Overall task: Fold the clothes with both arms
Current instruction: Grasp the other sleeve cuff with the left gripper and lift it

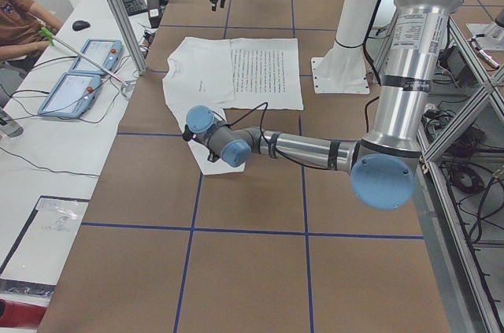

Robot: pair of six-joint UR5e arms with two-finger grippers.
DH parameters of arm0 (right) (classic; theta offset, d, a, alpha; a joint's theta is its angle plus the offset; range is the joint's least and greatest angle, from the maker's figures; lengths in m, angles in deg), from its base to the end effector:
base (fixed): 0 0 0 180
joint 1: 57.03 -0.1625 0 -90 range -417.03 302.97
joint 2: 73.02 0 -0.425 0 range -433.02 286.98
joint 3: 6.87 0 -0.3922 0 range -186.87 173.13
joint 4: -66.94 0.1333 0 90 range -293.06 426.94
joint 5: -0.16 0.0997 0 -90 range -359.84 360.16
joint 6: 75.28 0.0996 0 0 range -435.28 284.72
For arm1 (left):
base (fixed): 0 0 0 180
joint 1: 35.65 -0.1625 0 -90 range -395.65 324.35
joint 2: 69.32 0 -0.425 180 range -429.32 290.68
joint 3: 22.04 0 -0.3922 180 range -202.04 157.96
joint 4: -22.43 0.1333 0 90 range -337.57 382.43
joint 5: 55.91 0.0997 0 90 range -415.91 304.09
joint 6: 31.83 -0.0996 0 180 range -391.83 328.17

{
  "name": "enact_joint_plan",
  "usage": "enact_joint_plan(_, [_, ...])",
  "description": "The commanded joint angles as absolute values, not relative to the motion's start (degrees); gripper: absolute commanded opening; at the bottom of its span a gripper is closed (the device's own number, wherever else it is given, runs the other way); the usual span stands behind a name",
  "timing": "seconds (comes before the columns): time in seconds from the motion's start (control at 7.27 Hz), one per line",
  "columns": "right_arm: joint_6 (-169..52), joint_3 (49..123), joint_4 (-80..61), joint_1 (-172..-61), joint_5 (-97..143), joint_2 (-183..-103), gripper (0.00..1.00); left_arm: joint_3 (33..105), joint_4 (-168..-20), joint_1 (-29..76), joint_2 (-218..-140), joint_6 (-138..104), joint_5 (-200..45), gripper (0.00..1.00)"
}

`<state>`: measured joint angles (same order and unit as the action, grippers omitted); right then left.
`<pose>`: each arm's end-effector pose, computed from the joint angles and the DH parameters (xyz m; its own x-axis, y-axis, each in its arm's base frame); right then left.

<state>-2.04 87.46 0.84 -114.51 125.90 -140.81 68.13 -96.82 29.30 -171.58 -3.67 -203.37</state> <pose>-0.2793 -0.5778 0.3553 0.4554 0.2789 0.8455 -0.3248 0.9363 -0.1339 0.2023 -0.5494 0.4671 0.3696 0.3292 -0.8689 -0.1608 0.9437 0.2891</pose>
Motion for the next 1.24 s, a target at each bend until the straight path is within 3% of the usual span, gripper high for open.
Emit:
enact_joint_plan(0.0, [-14.6,89.0,0.9,-120.0,128.7,-148.3,0.99,70.4,-97.5,24.2,-182.1,13.7,-202.9,0.0])
enact_joint_plan(0.28, [-24.7,88.8,1.1,-123.3,129.4,-153.3,0.99,69.1,-98.2,16.8,-195.6,30.2,-194.9,0.0])
enact_joint_plan(0.41, [-24.7,88.9,1.1,-123.8,129.4,-154.0,0.99,68.1,-102.7,13.9,-198.1,34.3,-189.6,0.0])
enact_joint_plan(0.55, [-25.0,88.7,1.5,-123.9,129.4,-154.8,0.99,64.2,-108.7,10.2,-201.8,40.9,-182.3,0.0])
enact_joint_plan(0.83, [-25.1,88.9,1.5,-124.4,129.4,-155.5,0.99,48.3,-112.6,0.9,-216.5,46.2,-167.4,0.0])
enact_joint_plan(1.1, [-25.1,89.2,1.6,-125.1,130.8,-156.3,0.99,41.4,-118.2,-4.1,-220.2,47.7,-161.1,0.0])
